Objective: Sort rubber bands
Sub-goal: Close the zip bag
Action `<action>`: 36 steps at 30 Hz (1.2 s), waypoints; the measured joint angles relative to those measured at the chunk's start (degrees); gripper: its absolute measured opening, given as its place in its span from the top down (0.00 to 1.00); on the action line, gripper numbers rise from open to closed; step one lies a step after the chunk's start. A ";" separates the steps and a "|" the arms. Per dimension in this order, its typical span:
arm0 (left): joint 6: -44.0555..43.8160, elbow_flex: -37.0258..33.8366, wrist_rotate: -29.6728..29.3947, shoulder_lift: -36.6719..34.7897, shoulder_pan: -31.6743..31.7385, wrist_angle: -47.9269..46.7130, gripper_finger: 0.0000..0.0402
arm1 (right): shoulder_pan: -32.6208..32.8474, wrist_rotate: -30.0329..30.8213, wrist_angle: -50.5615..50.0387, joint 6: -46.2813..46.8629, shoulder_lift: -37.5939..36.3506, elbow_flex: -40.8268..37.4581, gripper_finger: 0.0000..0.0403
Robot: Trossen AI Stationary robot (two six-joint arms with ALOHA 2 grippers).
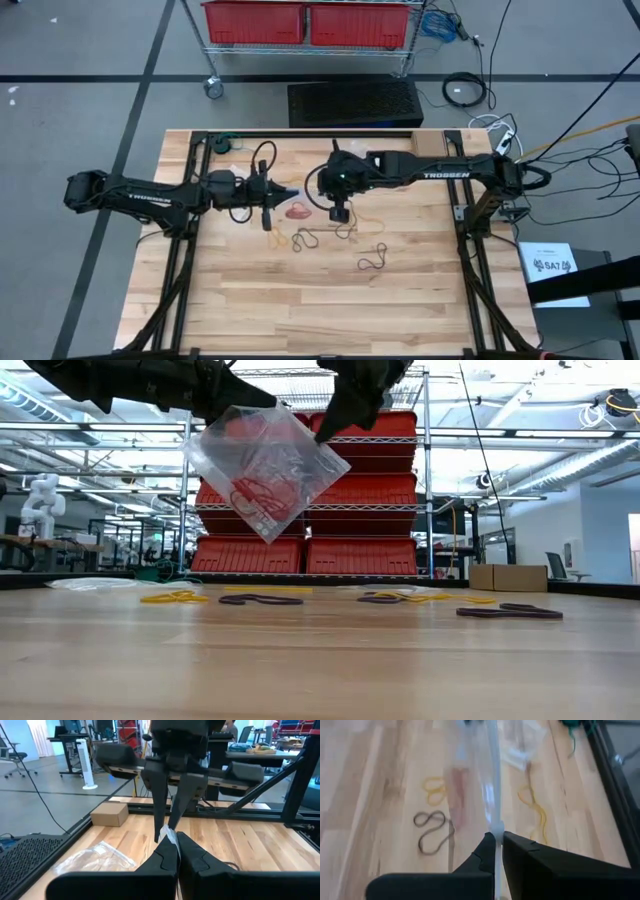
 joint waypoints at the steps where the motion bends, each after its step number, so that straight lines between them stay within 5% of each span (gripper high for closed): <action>1: 0.06 0.00 0.00 -0.04 0.00 0.00 1.00 | 0.00 0.46 -0.86 0.16 0.00 0.00 1.00; 20: 0.48 0.00 -0.04 -0.06 0.00 -0.04 1.00 | 0.02 1.10 -8.43 1.75 0.02 -0.02 0.99; 36: 0.45 0.11 -0.10 -0.10 0.00 -0.31 1.00 | 0.02 3.77 -13.15 2.16 -1.10 -0.13 0.62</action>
